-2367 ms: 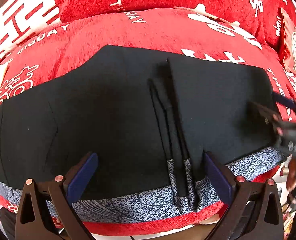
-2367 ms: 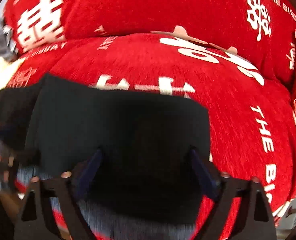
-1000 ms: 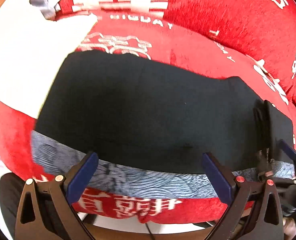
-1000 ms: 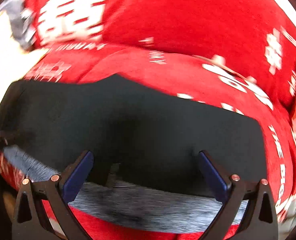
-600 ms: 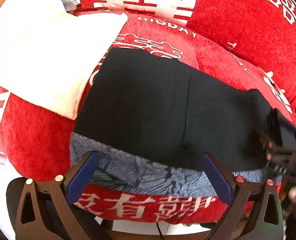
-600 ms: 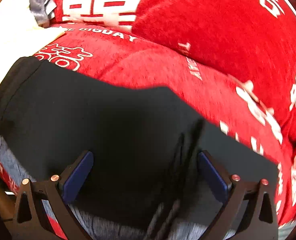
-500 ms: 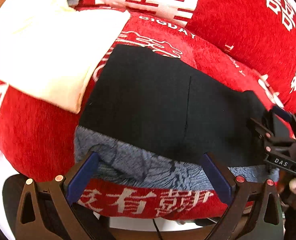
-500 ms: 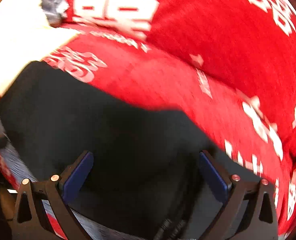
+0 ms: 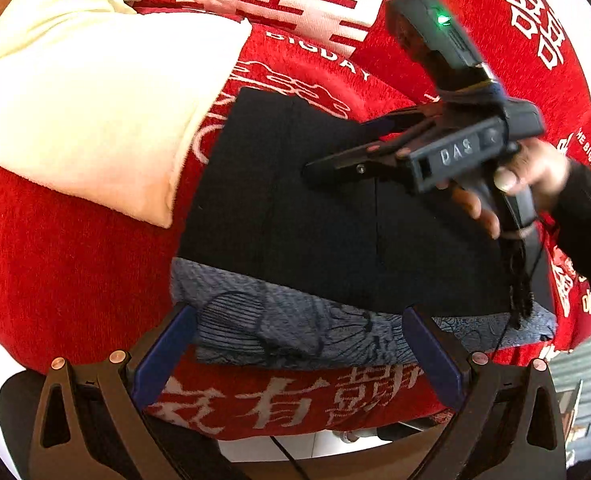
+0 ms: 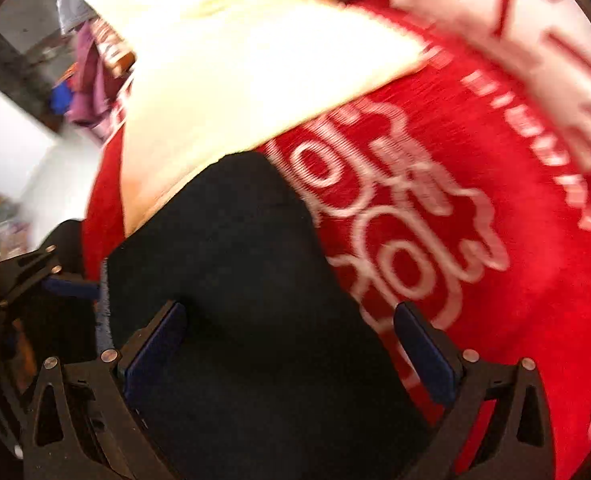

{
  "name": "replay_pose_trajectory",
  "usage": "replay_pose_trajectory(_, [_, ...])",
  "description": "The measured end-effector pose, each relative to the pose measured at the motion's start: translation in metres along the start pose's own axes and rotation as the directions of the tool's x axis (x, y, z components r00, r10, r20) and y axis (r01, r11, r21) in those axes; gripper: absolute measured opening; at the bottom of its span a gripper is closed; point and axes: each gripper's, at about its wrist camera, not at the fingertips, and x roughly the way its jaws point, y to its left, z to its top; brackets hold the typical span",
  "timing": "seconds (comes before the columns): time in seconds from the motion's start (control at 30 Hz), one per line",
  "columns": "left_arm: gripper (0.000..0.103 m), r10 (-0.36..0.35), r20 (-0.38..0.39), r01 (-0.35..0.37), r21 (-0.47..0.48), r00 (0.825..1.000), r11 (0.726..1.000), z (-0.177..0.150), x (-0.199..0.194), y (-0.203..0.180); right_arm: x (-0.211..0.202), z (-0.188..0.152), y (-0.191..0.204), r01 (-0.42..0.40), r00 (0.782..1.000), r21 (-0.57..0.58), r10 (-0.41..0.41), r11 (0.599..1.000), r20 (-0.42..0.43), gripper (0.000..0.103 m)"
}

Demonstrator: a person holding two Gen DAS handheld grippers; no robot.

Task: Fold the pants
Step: 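Grasp the pants end with the left tool and lift it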

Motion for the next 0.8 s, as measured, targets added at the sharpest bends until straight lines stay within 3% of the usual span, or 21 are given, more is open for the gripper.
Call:
replay_pose_trajectory(0.07, [0.103,-0.006,-0.005,0.006,-0.008,1.000,1.000,0.004,0.001,0.008,-0.002,0.006,0.006,-0.021,0.999,-0.059,0.018,0.998,-0.045,0.097])
replay_pose_trajectory(0.1, [0.103,-0.014,-0.010,0.013,-0.019,1.000,1.000,0.007,0.002,0.015,-0.007,0.007,0.013,-0.045,0.998,-0.084,0.041,0.995,-0.052,0.075])
replay_pose_trajectory(0.13, [0.103,-0.018,-0.017,0.018,-0.030,1.000,0.999,0.010,0.003,0.018,-0.011,0.006,0.021,-0.017,0.998,-0.111,0.011,0.994,-0.058,0.063])
replay_pose_trajectory(0.17, [0.103,-0.031,-0.026,0.030,-0.053,0.999,0.998,0.013,0.006,0.025,-0.012,0.007,0.026,0.019,0.998,-0.137,-0.027,0.990,-0.057,0.056])
replay_pose_trajectory(0.2, [0.103,-0.055,-0.029,0.053,-0.068,0.998,0.996,0.014,0.006,0.029,-0.016,0.004,0.033,0.059,0.996,-0.167,-0.068,0.984,-0.050,0.038])
replay_pose_trajectory(0.3, [0.103,-0.109,-0.008,0.109,-0.049,0.994,0.993,0.022,0.000,0.034,-0.036,-0.009,0.050,0.104,0.994,-0.208,-0.106,0.973,0.004,0.023])
replay_pose_trajectory(0.4, [0.103,-0.138,0.024,0.137,0.027,0.990,0.990,0.030,-0.010,0.031,-0.063,-0.028,0.074,0.121,0.991,-0.264,-0.102,0.957,0.083,0.020])
replay_pose_trajectory(0.53, [0.103,-0.266,0.020,0.260,0.151,0.964,0.954,0.044,-0.015,0.018,-0.092,-0.057,0.103,0.142,0.983,-0.310,-0.097,0.940,0.155,0.020])
replay_pose_trajectory(0.6, [0.103,-0.308,-0.015,0.305,0.195,0.951,0.932,0.049,-0.005,0.008,-0.103,-0.065,0.108,0.149,0.979,-0.317,-0.095,0.936,0.181,0.020])
replay_pose_trajectory(0.7, [0.103,-0.377,-0.127,0.396,0.196,0.917,0.897,0.052,0.021,-0.012,-0.102,-0.061,0.111,0.162,0.975,-0.308,-0.105,0.937,0.195,0.020])
replay_pose_trajectory(0.73, [0.103,-0.355,-0.157,0.383,0.209,0.922,0.900,0.052,0.029,-0.022,-0.099,-0.060,0.109,0.169,0.974,-0.293,-0.113,0.941,0.197,0.020])
replay_pose_trajectory(0.77, [0.102,-0.311,-0.160,0.342,0.227,0.937,0.912,0.051,0.035,-0.029,-0.096,-0.056,0.107,0.175,0.973,-0.279,-0.122,0.944,0.197,0.020])
replay_pose_trajectory(0.8, [0.088,-0.271,-0.166,0.306,0.242,0.948,0.921,0.050,0.040,-0.034,-0.094,-0.054,0.104,0.183,0.971,-0.260,-0.133,0.948,0.199,0.020])
